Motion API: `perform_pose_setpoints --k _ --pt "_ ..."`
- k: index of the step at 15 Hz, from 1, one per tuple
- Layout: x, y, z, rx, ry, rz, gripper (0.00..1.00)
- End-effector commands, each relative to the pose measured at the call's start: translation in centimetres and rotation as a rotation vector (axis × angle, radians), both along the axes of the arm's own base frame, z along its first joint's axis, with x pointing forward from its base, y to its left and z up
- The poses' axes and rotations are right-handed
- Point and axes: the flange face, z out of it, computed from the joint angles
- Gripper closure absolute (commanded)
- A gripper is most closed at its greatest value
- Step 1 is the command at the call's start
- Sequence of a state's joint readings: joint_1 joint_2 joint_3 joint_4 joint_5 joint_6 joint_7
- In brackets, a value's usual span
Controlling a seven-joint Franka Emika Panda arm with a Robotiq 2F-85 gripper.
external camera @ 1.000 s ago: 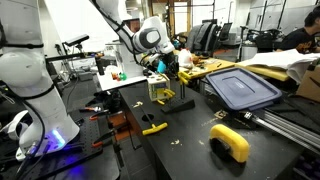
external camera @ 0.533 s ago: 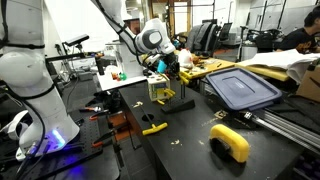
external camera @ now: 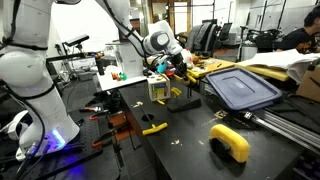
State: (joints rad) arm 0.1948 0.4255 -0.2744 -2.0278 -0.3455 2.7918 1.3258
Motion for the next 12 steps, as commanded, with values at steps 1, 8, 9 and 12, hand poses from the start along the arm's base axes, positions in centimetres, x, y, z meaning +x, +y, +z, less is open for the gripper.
perform_pose_setpoints --k 1,8,9,12 --pt "1.9 -0.9 0.1 -0.025 -0.027 -0.005 1.00" --pt "-2.5 2.6 2.8 0.034 0.108 0.286 1.00" --pt "-3.3 3.1 3.6 0.030 0.128 0.316 1.00" --pt "-5.3 3.8 6.4 0.002 0.185 0.382 1.00"
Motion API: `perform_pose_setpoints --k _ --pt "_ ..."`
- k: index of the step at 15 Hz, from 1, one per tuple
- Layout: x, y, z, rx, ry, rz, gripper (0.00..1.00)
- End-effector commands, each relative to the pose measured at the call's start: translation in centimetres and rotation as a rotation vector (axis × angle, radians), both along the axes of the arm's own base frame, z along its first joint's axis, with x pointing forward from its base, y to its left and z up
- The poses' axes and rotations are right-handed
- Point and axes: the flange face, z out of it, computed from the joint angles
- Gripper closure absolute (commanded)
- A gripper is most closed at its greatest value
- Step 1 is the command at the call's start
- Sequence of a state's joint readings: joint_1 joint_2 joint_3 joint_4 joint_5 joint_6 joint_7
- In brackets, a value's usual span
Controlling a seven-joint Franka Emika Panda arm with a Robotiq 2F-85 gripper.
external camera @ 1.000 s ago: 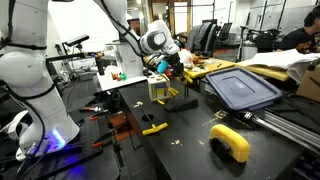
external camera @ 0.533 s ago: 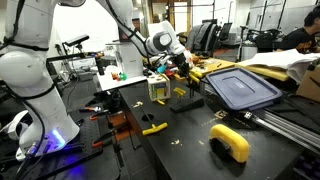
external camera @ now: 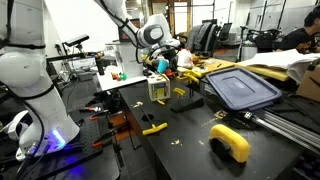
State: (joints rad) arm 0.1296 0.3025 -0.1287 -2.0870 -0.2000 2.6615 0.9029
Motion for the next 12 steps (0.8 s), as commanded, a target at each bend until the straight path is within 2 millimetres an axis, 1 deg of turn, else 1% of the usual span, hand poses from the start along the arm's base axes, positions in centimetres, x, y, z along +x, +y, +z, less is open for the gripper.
perform_pose_setpoints --k 1,4,7,9,12 --pt "-3.6 0.4 4.3 -0.018 0.058 0.070 1.00" --pt "-4.9 1.3 6.8 0.042 0.091 0.107 1.00" --pt "-5.2 3.3 8.6 0.158 0.147 0.180 1.00" --pt "-5.3 4.7 9.0 0.229 0.200 0.225 1.00" --pt "-4.8 6.6 9.3 0.276 0.281 0.227 1.00"
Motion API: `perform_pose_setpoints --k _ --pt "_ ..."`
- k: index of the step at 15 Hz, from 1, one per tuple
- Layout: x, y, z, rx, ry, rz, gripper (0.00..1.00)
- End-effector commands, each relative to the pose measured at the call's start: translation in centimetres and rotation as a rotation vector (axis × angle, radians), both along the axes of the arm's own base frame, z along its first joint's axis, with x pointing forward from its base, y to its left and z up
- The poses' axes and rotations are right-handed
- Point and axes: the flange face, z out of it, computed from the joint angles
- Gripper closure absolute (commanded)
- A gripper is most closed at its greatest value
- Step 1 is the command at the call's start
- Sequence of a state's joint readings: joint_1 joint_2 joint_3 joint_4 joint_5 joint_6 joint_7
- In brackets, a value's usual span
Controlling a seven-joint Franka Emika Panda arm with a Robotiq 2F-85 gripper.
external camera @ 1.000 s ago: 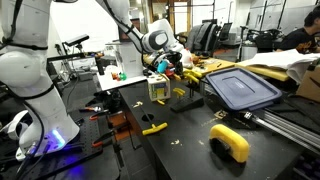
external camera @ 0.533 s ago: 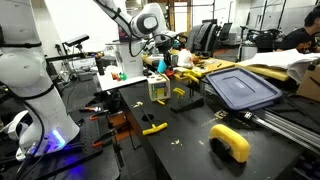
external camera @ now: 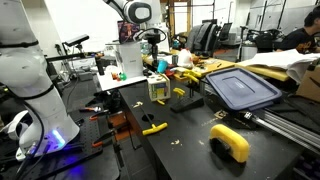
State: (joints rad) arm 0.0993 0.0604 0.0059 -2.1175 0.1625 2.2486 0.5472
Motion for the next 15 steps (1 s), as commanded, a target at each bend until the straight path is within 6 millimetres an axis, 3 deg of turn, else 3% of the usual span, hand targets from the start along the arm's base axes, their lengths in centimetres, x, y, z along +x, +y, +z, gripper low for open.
perform_pose_setpoints --k 1,3,8,10,12,15 --pt "0.5 1.5 0.9 0.035 0.081 0.027 0.74" --pt "0.0 1.6 0.7 -0.007 0.110 0.042 0.68" --pt "-4.1 2.0 -2.2 0.112 0.293 0.097 0.31" --pt "-4.9 1.9 -2.8 0.182 0.352 0.138 0.16" --pt "-4.4 0.8 -2.5 0.237 0.400 0.124 0.02" --pt "-1.6 -2.5 -1.0 0.281 0.417 0.061 0.00"
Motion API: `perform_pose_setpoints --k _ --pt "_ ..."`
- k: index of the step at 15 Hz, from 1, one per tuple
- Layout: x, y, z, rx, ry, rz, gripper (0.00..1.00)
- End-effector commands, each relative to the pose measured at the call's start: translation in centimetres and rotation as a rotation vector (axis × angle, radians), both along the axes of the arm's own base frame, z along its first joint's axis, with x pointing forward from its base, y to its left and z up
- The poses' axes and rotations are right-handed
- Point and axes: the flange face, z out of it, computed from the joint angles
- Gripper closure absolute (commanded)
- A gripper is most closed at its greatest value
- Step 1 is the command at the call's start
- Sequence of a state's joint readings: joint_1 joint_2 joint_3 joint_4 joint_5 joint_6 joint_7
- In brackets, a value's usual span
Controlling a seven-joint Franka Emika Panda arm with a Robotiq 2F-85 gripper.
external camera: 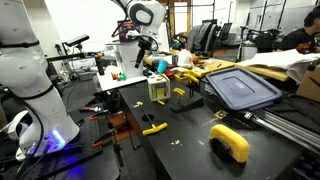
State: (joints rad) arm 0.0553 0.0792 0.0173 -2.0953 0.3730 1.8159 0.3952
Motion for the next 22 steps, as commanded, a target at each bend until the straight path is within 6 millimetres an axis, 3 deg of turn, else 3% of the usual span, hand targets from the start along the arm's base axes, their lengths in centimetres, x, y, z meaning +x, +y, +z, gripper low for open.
perform_pose_setpoints --k 1,5,8,11,14,22 --pt "3.8 -4.2 2.1 0.052 0.025 -0.064 0.00" --pt "9.4 -7.9 1.9 0.093 0.045 -0.132 0.00" --pt "12.9 -8.2 0.3 0.149 0.084 -0.157 0.00" --pt "15.0 -8.1 -1.8 0.197 0.122 -0.167 0.00" --pt "15.7 -8.5 -3.4 0.221 0.149 -0.177 0.00" --pt "15.0 -11.1 -7.0 0.258 0.194 -0.273 0.00"
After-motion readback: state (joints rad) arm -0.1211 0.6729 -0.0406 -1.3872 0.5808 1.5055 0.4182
